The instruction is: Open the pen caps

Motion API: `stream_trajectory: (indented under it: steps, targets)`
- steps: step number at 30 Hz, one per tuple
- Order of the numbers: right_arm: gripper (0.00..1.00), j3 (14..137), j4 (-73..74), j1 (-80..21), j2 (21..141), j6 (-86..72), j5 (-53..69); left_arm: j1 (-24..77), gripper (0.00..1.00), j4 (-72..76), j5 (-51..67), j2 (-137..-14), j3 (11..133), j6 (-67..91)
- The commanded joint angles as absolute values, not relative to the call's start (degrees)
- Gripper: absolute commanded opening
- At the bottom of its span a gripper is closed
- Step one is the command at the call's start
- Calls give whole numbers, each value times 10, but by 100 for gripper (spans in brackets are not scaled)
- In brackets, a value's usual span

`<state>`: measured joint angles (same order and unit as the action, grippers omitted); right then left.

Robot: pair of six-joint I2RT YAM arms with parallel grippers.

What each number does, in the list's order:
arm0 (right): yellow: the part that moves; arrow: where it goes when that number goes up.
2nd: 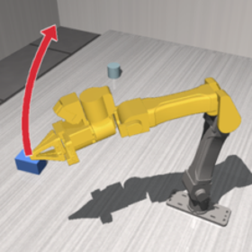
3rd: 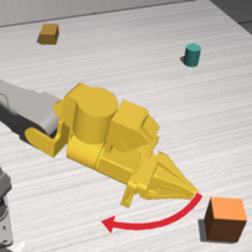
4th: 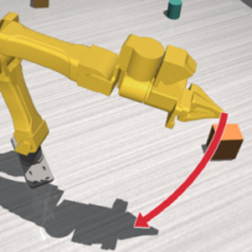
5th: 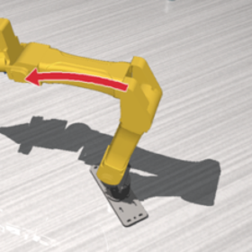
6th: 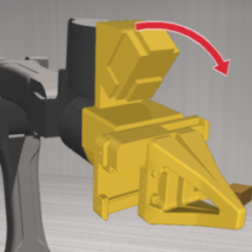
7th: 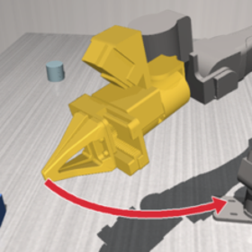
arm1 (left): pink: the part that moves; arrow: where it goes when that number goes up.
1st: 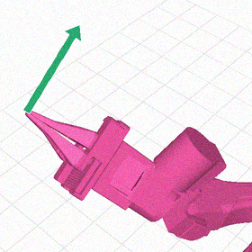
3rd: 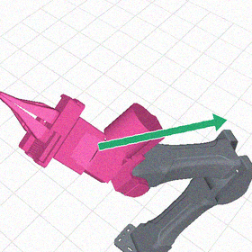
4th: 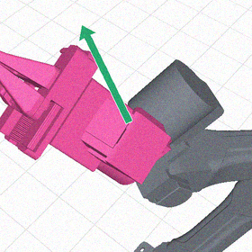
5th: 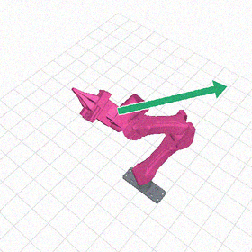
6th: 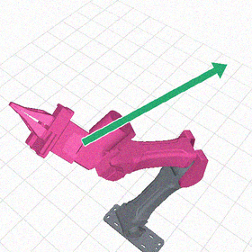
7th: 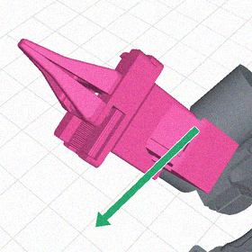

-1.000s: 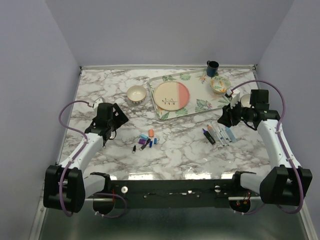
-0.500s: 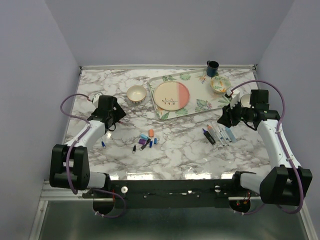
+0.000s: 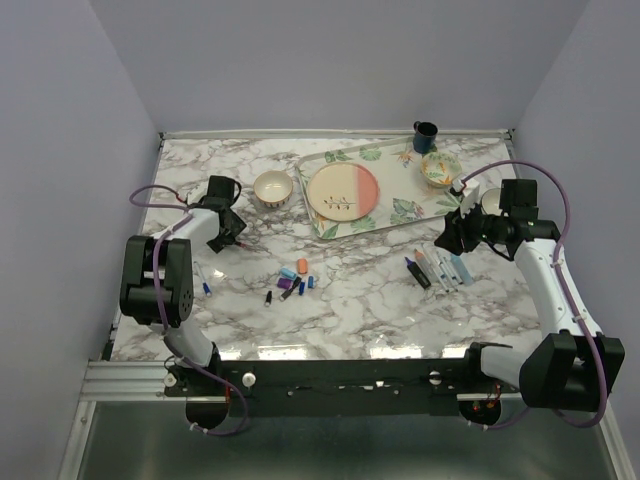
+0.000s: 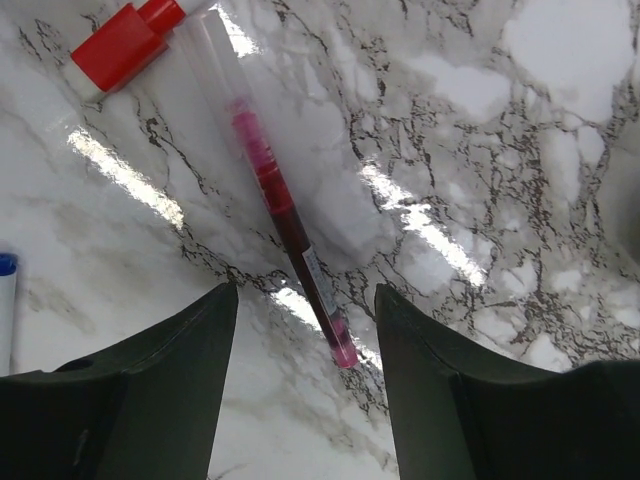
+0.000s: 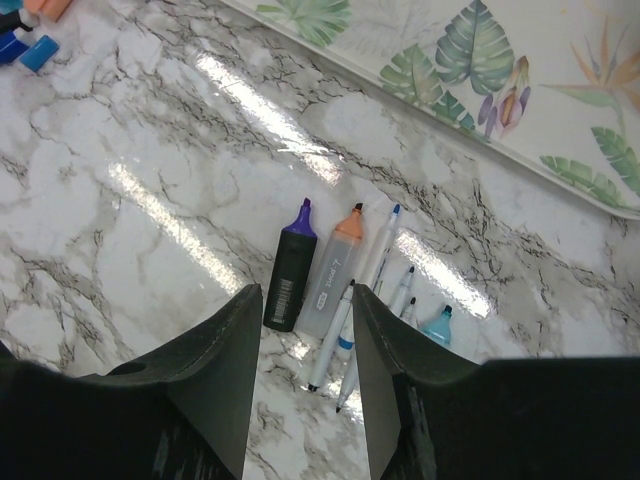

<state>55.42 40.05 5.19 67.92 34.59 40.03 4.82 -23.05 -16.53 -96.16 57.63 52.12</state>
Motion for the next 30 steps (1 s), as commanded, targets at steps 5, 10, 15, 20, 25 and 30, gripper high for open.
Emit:
stream_trajectory:
  steps: [5, 10, 15, 20, 25, 30]
  targets:
    - [49, 552, 414, 48, 678, 355, 417, 45, 47, -269, -190, -1010, 605, 544]
    - [49, 552, 414, 48, 676, 357, 419, 45, 35, -273, -189, -1015, 609, 538]
    - [49, 550, 412, 48, 671, 357, 419, 45, 18, -275, -178, -1016, 611, 516]
    - [49, 550, 410, 48, 670, 357, 419, 46, 0, -263, -153, -1001, 600, 491]
    - [49, 547, 410, 48, 663, 359, 426, 51, 0, -224, -130, -914, 561, 460]
    - [49, 545, 409, 48, 654, 364, 441, 52, 0, -158, -59, -783, 480, 439]
